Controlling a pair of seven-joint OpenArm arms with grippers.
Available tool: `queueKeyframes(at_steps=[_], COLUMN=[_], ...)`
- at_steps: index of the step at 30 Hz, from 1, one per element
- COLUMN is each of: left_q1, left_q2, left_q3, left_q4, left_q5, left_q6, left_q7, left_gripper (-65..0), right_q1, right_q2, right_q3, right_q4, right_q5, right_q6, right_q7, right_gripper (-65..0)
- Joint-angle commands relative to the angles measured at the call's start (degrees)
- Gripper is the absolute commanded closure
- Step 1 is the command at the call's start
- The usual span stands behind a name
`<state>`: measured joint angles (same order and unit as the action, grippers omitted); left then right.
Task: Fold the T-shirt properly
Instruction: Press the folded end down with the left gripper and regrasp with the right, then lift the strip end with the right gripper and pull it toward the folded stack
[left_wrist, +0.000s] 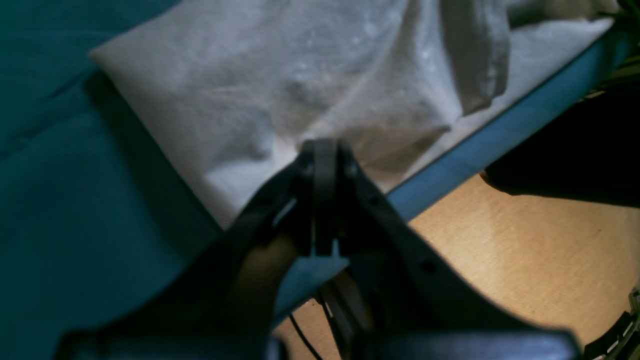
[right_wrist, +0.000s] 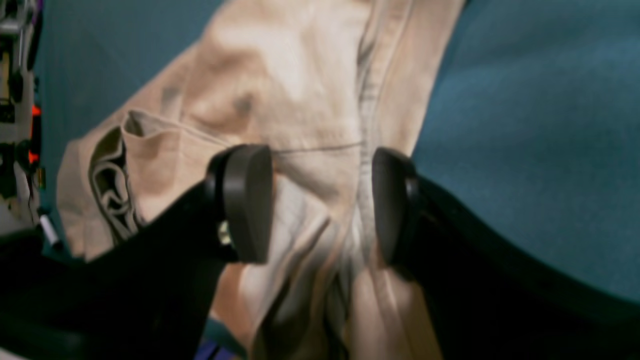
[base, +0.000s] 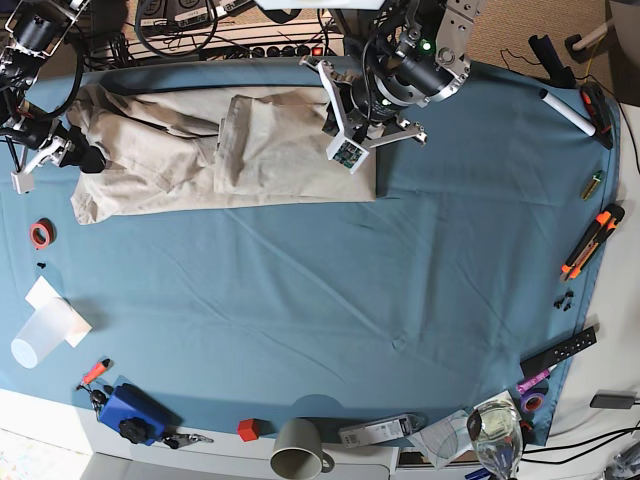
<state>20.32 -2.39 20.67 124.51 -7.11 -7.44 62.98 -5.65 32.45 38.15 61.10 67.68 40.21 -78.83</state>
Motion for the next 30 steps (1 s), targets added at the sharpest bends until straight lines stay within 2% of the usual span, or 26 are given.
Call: queueKeyframes(at_steps=[1,4,9,14,18,22,24,30], left_q1=[0.00,-0.04,-0.15,-0.15,-0.13,-0.15,-0.15,-0.11], left_q2=[0.28,0.31,0.31,0.31,0.31,0.31,0.31,0.28], left_q3=[0.20,0.20,0.20,0.20,0.20,0.22,0.22,0.20], left_q4=[1.01,1.01,1.01,1.01,1.01,1.01,1.01,1.01], left_q5=[-0.59,-0.59,-0.59,-0.59,-0.57,-0.59,-0.59,-0.57], left_q6=[-0.02,-0.02,-0.02,-0.04,-0.04,-0.04,-0.02,-0.04], left_q7=[-0.85,-1.11,-1.53,-1.51,-1.51,-1.55,-1.55,-1.31], left_gripper=[0.0,0.0,0.0,0.0,0.0,0.0,0.0,0.0], right_q1=[0.09,0.07,0.11,0.09,0.11,0.09,0.09,0.09], right_q2=[1.03,1.09,1.68,1.70,1.70,1.68,1.40,-1.25], right_q3=[-0.20,-0.17,0.33,1.11,6.60,10.49,10.45,7.74], right_q4=[0.28,0.28,0.28,0.31,0.57,0.55,0.52,0.48], right_q5=[-3.78,-6.91,-5.62,-7.65,-5.33,-9.46,-11.02,-9.94], right_q6=[-0.21,-0.21,-0.21,-0.21,-0.21,-0.21,-0.21,-0.21], right_q7=[-1.17,-1.17,-1.17,-0.46,-0.20,0.02,0.00,0.00], right_gripper=[-32.2,-32.2,-32.2,-32.2,-32.2,-32.2,-32.2,-32.2])
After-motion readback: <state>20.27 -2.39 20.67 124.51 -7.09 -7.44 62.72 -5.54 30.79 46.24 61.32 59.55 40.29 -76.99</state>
